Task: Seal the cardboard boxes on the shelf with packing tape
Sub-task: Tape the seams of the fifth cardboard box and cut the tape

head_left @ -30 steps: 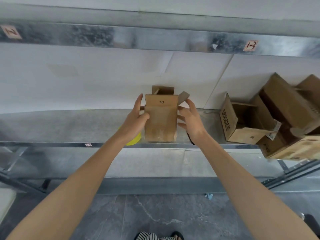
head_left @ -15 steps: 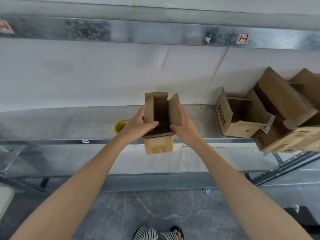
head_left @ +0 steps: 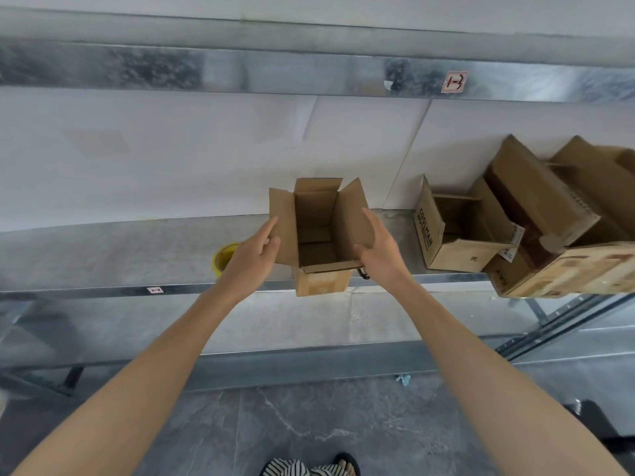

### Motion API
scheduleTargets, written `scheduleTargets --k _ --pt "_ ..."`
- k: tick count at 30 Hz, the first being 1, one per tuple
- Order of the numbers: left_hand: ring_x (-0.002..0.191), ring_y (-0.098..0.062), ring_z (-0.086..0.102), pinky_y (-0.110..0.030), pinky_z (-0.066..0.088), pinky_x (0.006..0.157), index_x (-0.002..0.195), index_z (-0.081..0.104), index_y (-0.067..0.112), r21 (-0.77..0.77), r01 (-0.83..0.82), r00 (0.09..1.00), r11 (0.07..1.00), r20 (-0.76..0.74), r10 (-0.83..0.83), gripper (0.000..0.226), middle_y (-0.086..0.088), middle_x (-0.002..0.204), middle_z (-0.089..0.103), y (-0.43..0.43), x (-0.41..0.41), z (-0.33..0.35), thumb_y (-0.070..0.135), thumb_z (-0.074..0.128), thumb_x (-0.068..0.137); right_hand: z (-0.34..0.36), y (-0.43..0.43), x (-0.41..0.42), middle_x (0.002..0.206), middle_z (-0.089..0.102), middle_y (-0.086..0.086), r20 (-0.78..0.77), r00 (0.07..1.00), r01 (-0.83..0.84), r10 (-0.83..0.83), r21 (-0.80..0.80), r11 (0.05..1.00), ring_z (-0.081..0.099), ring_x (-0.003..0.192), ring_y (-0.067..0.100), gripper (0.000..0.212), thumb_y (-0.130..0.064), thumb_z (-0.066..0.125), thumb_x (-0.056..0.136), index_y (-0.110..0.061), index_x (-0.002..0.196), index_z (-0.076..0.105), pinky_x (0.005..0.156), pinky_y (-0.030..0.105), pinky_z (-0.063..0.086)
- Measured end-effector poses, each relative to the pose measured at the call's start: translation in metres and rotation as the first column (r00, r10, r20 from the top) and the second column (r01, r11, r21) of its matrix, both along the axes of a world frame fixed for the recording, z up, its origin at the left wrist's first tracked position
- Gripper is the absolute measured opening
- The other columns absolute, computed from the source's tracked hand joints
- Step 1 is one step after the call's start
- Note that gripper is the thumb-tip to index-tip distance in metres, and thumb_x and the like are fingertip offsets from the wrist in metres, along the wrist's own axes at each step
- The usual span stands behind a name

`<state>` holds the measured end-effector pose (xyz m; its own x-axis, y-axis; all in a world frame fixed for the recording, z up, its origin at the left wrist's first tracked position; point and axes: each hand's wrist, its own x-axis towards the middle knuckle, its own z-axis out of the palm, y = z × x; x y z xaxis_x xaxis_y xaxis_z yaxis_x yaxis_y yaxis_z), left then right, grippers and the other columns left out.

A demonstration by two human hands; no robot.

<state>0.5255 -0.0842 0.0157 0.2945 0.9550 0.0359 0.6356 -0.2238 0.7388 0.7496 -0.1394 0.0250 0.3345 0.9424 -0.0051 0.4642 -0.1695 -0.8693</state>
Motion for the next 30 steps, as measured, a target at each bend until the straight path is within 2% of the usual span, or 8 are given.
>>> scheduleTargets --k 4,6,9,12,14,17,24,30 --pt "0.061 0.003 0.054 -0.01 0.037 0.053 0.148 0.028 0.034 0.016 0.035 0.996 0.999 0.082 -0.037 0.047 0.003 0.088 0.062 0.009 0.022 0.01 0.038 0.031 0.101 0.014 -0.002 0.028 0.148 0.037 0.001 0.048 0.996 0.076 -0.078 0.035 0.996 0.057 0.094 0.01 0.074 0.002 0.055 0.091 -0.03 0.149 0.022 0.071 0.015 0.051" --pt "0.097 -0.011 0.06 -0.021 0.042 0.078 0.148 0.027 0.032 0.02 0.091 0.994 0.996 0.066 -0.092 0.047 0.002 0.121 0.059 0.014 0.035 0.012 0.037 0.032 0.102 0.018 -0.004 0.044 0.15 0.034 0.0 0.068 0.99 0.117 -0.12 0.044 0.992 0.057 0.087 0.006 0.073 0.001 0.055 0.091 -0.028 0.149 0.022 0.065 0.008 0.048" --pt "0.131 -0.025 0.041 -0.032 0.033 0.102 0.148 0.029 0.022 0.064 0.186 0.979 0.98 -0.093 -0.18 0.047 -0.006 0.147 0.042 0.019 0.055 0.01 0.034 0.034 0.102 0.02 -0.007 0.068 0.149 0.035 0.002 0.07 0.986 0.146 -0.149 0.045 0.988 0.049 0.121 0.02 0.071 0.003 0.054 0.091 -0.026 0.149 0.024 0.093 0.025 0.046" --pt "0.135 -0.025 0.037 -0.036 0.031 0.108 0.146 0.034 0.015 0.102 0.239 0.953 0.966 -0.213 -0.214 0.047 -0.008 0.148 0.04 0.022 0.071 0.008 0.032 0.035 0.102 0.023 -0.006 0.094 0.15 0.034 0.002 0.073 0.982 0.171 -0.174 0.051 0.984 0.043 0.128 0.024 0.071 0.005 0.053 0.091 -0.026 0.148 0.025 0.09 0.024 0.046" --pt "0.135 -0.025 0.037 -0.036 0.029 0.109 0.144 0.037 0.012 0.128 0.26 0.941 0.957 -0.255 -0.222 0.046 -0.009 0.147 0.041 0.025 0.08 0.007 0.029 0.036 0.102 0.024 -0.005 0.11 0.15 0.035 0.002 0.095 0.978 0.183 -0.186 0.039 0.982 0.051 0.113 0.015 0.073 0.006 0.052 0.091 -0.028 0.149 0.024 0.07 0.009 0.047" --pt "0.135 -0.024 0.036 -0.038 0.028 0.109 0.142 0.039 0.01 0.142 0.279 0.926 0.95 -0.301 -0.227 0.044 -0.009 0.146 0.042 0.029 0.091 0.002 0.028 0.036 0.101 0.019 -0.002 0.126 0.146 0.038 0.004 0.129 0.975 0.185 -0.182 -0.012 0.983 0.055 0.09 0.009 0.075 0.006 0.051 0.091 -0.031 0.149 0.021 0.05 0.008 0.043" --pt "0.137 -0.024 0.033 -0.041 0.025 0.112 0.143 0.038 0.012 0.101 0.284 0.912 0.953 -0.335 -0.236 0.045 -0.008 0.147 0.041 0.04 0.103 -0.012 0.029 0.034 0.102 0.013 0.009 0.144 0.14 0.044 0.01 0.203 0.967 0.18 -0.153 -0.119 0.976 0.054 0.11 0.024 0.073 0.0 0.054 0.092 -0.027 0.15 0.019 0.068 0.02 0.048" --pt "0.137 -0.024 0.032 -0.04 0.023 0.112 0.143 0.037 0.011 0.102 0.299 0.9 0.949 -0.361 -0.244 0.045 -0.009 0.148 0.04 0.048 0.106 -0.015 0.028 0.033 0.102 0.027 0.007 0.154 0.139 0.048 0.01 0.448 0.891 0.172 -0.077 -0.176 0.969 0.052 0.118 0.028 0.071 -0.006 0.062 0.089 -0.021 0.148 0.025 0.081 0.027 0.044"
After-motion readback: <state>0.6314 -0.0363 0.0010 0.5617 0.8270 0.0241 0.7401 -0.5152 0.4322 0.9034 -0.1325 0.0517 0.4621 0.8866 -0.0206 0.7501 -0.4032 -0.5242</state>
